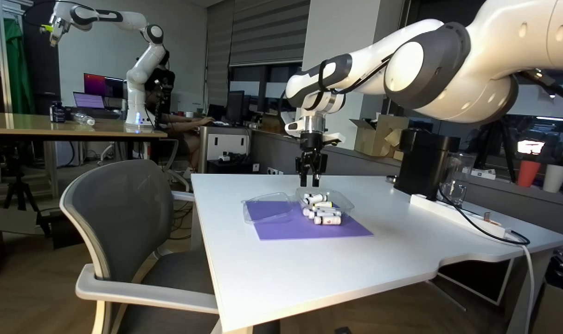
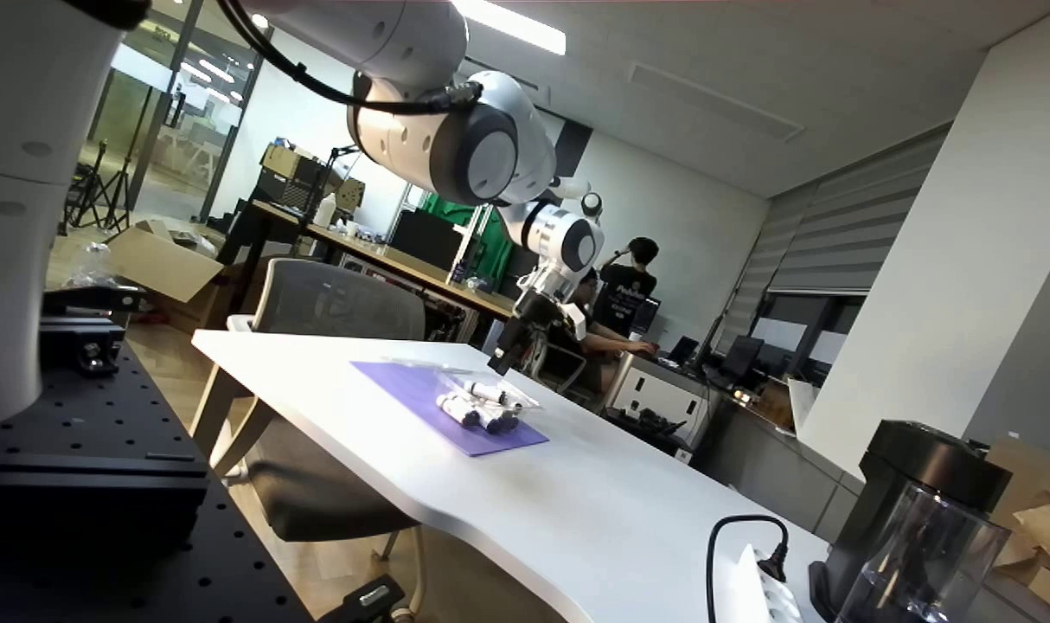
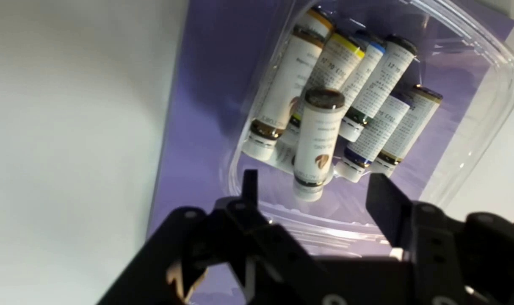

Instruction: Open the clear container and put the thing on the table in it

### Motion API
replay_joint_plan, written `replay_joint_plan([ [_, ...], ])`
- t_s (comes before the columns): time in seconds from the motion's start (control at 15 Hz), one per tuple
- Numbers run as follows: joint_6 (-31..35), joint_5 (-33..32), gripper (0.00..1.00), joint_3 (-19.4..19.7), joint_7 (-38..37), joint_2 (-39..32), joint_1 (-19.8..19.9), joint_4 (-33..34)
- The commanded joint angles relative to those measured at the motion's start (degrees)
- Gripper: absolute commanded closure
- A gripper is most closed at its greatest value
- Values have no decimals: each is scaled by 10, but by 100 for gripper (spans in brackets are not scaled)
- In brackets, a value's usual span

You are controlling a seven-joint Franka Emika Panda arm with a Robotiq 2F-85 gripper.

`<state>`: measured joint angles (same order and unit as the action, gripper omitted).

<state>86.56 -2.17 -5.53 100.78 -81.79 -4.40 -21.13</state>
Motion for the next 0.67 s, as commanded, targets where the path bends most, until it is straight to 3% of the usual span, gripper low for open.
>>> replay_joint_plan([
  [0.0, 70, 6, 2, 8, -21, 17, 3, 0],
  [0.33, 181, 5, 0, 11, -39, 19, 14, 0],
  [0.6, 188, 0, 0, 7, -20, 13, 18, 0],
])
